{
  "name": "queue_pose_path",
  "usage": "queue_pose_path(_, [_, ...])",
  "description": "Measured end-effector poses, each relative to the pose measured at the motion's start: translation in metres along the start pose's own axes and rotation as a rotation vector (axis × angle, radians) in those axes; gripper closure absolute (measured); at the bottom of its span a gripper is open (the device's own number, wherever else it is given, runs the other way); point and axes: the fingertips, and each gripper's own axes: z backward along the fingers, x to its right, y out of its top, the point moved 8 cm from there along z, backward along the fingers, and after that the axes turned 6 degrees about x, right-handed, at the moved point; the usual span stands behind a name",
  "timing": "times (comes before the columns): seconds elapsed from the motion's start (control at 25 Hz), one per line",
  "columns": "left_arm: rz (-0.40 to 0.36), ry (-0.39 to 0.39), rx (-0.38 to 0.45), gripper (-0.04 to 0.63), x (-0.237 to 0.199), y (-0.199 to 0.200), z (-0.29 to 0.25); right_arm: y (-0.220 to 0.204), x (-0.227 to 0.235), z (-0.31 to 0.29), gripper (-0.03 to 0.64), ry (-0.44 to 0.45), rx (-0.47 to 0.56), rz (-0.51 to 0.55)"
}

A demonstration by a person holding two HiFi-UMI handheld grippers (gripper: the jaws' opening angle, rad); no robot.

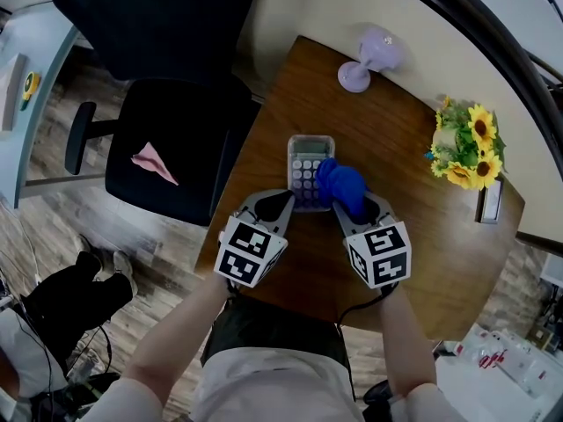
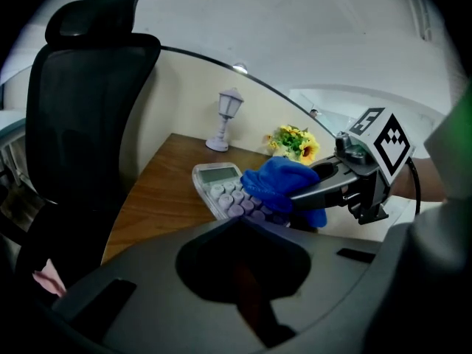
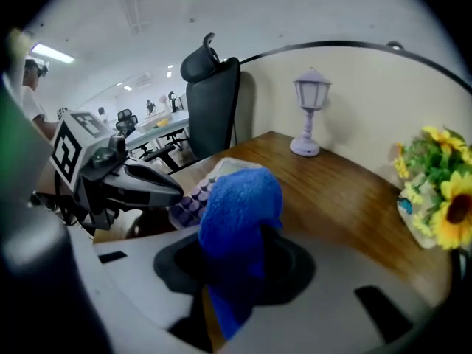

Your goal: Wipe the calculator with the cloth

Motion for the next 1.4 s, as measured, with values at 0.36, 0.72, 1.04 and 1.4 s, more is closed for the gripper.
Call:
queue_pose_path(0.36, [0.051,-0.007,0.001,0.594,-0.005,-0.001,0.000,0.016,-0.075,-0.011,0.489,0.207,0.075,-0.113])
queue_pose_path(0.72, [-0.056,0.026,-0.054,0.594,-0.006,-0.005,0.001,-0.005,-0.067,-0.006,0.492,0.164,0.100,-0.251])
queue_pose_path(1.04, [-0.064,0.029,-0.063,0.594,-0.005,-0.006,0.001,-0.032,-0.019,0.019,0.494,0.014,0.119,-0.506])
queue_pose_path(1.4, [-0.045,0.026,-0.060,0.594,-0.007,-0.006,0.003,0.020,0.030,0.032,0.492,-0.102,0.259,-0.438])
